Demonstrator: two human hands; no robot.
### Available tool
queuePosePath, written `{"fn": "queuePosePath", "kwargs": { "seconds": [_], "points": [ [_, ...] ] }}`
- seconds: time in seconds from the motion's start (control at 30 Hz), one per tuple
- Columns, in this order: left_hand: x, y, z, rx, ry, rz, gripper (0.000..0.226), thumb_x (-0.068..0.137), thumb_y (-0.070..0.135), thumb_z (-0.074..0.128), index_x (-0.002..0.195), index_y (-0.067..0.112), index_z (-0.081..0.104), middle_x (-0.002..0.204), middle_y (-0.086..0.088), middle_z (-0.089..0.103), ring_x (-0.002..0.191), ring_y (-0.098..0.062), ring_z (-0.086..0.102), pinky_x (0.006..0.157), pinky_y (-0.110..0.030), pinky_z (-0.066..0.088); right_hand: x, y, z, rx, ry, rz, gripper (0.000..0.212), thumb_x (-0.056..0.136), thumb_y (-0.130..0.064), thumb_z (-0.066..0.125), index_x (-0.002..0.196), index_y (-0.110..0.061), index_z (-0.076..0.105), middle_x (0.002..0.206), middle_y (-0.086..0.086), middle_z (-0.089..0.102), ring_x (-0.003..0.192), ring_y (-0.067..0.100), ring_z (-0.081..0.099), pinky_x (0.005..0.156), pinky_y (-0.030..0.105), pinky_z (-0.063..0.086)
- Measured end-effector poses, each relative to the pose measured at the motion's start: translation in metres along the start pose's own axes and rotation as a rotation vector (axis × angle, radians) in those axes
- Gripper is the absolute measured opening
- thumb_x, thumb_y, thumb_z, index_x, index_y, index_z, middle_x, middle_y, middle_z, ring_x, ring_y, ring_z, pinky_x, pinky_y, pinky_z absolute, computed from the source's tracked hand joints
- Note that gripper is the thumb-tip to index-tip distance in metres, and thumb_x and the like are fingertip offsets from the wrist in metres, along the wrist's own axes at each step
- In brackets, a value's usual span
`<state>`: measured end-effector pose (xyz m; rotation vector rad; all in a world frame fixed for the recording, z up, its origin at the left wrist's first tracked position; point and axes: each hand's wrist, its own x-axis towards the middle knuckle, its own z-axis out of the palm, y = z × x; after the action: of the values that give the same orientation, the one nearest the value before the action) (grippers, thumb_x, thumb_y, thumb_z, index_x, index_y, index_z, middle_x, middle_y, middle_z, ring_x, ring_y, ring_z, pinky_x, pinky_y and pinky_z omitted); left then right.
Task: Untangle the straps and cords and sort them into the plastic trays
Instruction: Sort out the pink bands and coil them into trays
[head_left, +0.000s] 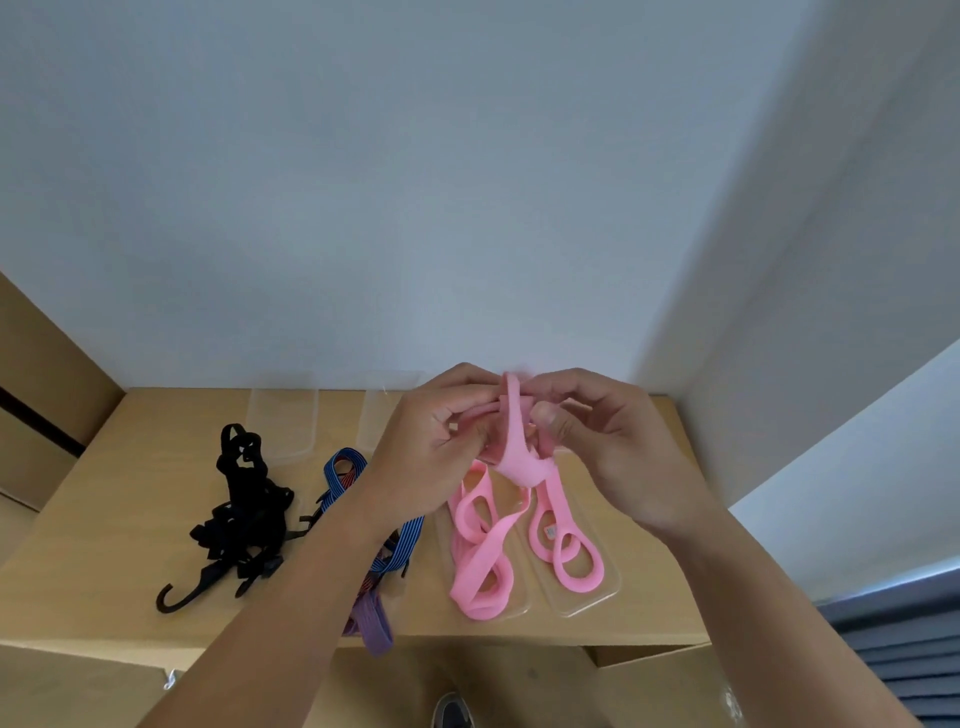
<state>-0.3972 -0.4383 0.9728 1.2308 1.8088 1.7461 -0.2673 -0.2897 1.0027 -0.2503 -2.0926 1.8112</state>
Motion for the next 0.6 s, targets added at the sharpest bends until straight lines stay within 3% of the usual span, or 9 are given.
{"fn": "queuePosePath", "kwargs": {
  "seconds": [0.1,0.17,0.23,0.3,0.47,0.53,0.6],
  "points": [
    [0.001,0.002,-0.004,-0.041,-0.041,-0.013,0.032,0.094,-0.011,0.061,0.110,0.010,0.078,0.112,0.002,0.068,0.108,-0.020,0.068,0.078,-0.029,0.060,0.000,-0.002,-0.004,0.029,-0.032,0.018,0.019,0.094,-0.009,0.066,0.109,-0.016,0.076,0.089,0.005,0.073,0.078,0.021,0.066,0.083,0.046,0.058],
    [0.002,0.000,-0.004,-0.014,-0.078,-0.016,0.033,0.095,-0.011,0.060,0.114,0.011,0.078,0.112,0.007,0.067,0.110,-0.019,0.067,0.080,-0.031,0.061,0.000,-0.002,-0.005,-0.039,-0.020,0.019,0.020,0.091,-0.003,0.071,0.103,-0.018,0.077,0.092,0.004,0.072,0.082,0.023,0.066,0.078,0.038,0.056],
    [0.005,-0.002,-0.003,0.039,-0.102,-0.011,0.040,0.093,-0.015,0.058,0.114,0.012,0.078,0.110,0.009,0.066,0.110,-0.015,0.066,0.081,-0.026,0.059,0.000,-0.002,-0.003,-0.114,0.024,0.025,0.022,0.086,-0.005,0.077,0.095,-0.025,0.076,0.098,0.002,0.069,0.092,0.022,0.066,0.078,0.034,0.057],
    [0.008,-0.005,0.000,0.132,-0.093,0.033,0.041,0.090,-0.016,0.058,0.113,0.012,0.078,0.108,0.009,0.067,0.106,-0.013,0.067,0.081,-0.022,0.056,0.001,-0.001,0.000,-0.171,0.107,0.027,0.017,0.084,-0.007,0.079,0.091,-0.021,0.074,0.100,0.001,0.067,0.093,0.020,0.066,0.077,0.035,0.060],
    [0.014,-0.009,0.003,0.078,-0.096,-0.065,0.030,0.097,-0.005,0.060,0.117,0.012,0.075,0.116,0.007,0.066,0.109,-0.021,0.069,0.089,-0.049,0.060,0.005,0.008,0.007,-0.366,0.226,-0.042,0.005,0.091,-0.012,0.073,0.092,-0.017,0.072,0.098,-0.010,0.068,0.096,0.012,0.067,0.074,0.031,0.057],
    [0.016,-0.006,0.001,-0.091,-0.199,-0.208,0.027,0.102,0.006,0.056,0.123,0.010,0.072,0.127,-0.005,0.065,0.116,-0.025,0.067,0.098,-0.052,0.056,0.008,0.012,0.007,-0.482,0.278,-0.122,0.005,0.093,-0.010,0.068,0.093,-0.014,0.071,0.100,-0.009,0.070,0.095,0.008,0.067,0.072,0.021,0.053],
    [0.018,0.005,0.002,-0.333,-0.246,-0.388,0.034,0.102,0.030,0.056,0.122,0.007,0.071,0.125,-0.018,0.067,0.117,-0.037,0.066,0.099,-0.054,0.055,0.011,0.016,0.010,-0.637,0.307,-0.221,0.010,0.093,-0.016,0.060,0.093,-0.011,0.069,0.102,-0.004,0.071,0.089,0.008,0.067,0.070,0.023,0.055]
  ]
}}
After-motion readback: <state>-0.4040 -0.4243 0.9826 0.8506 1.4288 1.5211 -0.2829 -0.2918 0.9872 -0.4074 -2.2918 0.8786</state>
